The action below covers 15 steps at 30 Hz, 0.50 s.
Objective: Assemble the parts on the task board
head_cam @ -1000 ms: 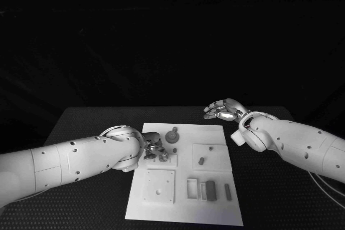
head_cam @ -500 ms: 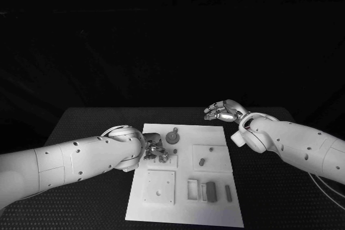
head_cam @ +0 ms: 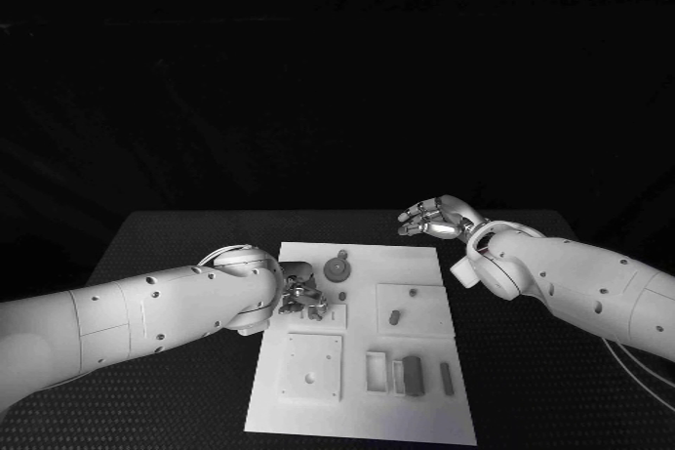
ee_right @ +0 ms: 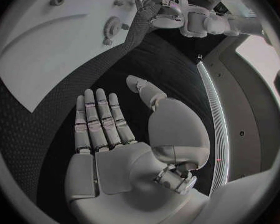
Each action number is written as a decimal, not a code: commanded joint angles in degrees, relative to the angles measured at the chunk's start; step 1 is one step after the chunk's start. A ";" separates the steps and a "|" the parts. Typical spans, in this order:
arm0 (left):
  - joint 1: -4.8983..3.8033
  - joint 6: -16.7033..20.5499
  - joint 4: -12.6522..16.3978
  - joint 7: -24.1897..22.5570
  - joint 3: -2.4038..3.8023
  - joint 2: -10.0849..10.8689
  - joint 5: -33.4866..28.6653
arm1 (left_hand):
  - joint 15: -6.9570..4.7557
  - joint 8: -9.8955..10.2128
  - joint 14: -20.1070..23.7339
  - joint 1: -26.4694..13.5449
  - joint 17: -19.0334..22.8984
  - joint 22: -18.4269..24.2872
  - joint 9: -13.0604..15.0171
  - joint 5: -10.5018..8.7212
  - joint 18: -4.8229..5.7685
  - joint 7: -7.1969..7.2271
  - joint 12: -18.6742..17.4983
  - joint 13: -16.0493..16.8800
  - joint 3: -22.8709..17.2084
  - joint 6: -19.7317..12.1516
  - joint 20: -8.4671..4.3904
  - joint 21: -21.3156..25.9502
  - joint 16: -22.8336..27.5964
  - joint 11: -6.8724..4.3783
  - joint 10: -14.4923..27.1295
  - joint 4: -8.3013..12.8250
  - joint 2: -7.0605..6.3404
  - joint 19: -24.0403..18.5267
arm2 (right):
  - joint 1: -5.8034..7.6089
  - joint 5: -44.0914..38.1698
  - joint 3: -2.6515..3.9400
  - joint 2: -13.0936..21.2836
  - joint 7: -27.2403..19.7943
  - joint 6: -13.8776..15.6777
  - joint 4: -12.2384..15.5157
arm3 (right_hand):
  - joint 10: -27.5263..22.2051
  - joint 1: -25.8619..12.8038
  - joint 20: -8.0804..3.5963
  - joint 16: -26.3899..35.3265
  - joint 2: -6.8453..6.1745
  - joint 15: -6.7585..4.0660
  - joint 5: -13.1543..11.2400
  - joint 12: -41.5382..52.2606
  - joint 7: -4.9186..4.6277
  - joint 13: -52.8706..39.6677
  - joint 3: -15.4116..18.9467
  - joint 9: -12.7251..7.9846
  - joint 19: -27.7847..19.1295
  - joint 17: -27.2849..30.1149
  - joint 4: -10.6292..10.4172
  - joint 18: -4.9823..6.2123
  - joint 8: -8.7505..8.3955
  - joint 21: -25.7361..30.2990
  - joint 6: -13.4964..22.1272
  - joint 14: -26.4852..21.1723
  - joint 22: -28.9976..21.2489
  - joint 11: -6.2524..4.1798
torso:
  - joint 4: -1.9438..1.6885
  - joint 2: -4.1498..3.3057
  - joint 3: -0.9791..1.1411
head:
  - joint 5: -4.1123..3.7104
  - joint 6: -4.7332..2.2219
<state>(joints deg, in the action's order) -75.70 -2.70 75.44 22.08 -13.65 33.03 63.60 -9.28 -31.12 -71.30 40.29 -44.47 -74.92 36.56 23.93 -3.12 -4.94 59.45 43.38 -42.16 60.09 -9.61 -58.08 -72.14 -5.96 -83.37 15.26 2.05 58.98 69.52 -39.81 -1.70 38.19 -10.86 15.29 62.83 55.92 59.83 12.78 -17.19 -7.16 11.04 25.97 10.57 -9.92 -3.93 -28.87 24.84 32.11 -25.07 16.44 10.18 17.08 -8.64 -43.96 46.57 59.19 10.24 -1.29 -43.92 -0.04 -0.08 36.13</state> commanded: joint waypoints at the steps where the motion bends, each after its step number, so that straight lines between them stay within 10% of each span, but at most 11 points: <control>1: 0.10 -0.36 -0.05 -0.21 0.05 -0.26 0.23 | -0.65 -0.72 -0.38 -0.14 0.10 -0.92 -0.13 -0.45 -0.34 6.72 0.25 -0.12 -2.29 8.50 -5.19 -0.23 -0.36 -2.12 2.31 -2.63 0.58 0.04 | 0.00 -0.78 0.03 -0.04 -0.19 -0.14 0.18 | 0.29 0.10 0.00 0.23 -0.48 0.29 0.41 -0.33 -0.17 0.04 0.12 -0.10 -0.47 0.09 -0.20 -0.76 0.38 0.38 0.39 -0.18 0.12 -0.07 | -0.02 0.00 -0.03 | -0.03 0.04; 15: 0.12 0.73 0.21 -0.45 0.08 -0.14 0.59 | -0.66 -1.03 -0.35 -0.46 0.32 -0.93 -0.40 -2.01 -0.36 6.76 0.57 -0.45 -2.25 8.52 -5.19 -0.29 -0.59 -2.16 2.40 -3.22 0.99 -0.02 | 0.00 -0.88 0.03 -0.01 -0.21 -0.05 0.19 | 0.43 -0.04 -0.01 0.22 -0.54 0.37 1.30 -0.63 -0.19 0.03 0.12 -0.26 -0.59 0.30 -0.30 -0.87 0.48 0.63 0.40 -0.37 0.50 -0.04 | -0.08 0.06 -0.02 | -0.27 0.07</control>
<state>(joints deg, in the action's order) -75.58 -2.57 75.43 22.04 -13.63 32.96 63.67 -9.42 -31.80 -71.45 39.69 -44.22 -74.91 36.24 22.23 -3.11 -4.93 59.69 43.01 -43.07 60.10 -9.60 -58.08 -72.37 -5.96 -83.36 13.53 2.36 58.98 69.52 -40.12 -1.70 38.22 -10.79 15.33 62.93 55.91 59.83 12.78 -17.19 -7.16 11.27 27.09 10.13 -9.92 -3.94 -28.87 24.67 32.12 -24.86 16.44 10.18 17.29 -8.18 -43.96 46.34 59.65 10.24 -1.35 -43.89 -0.07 -0.34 36.25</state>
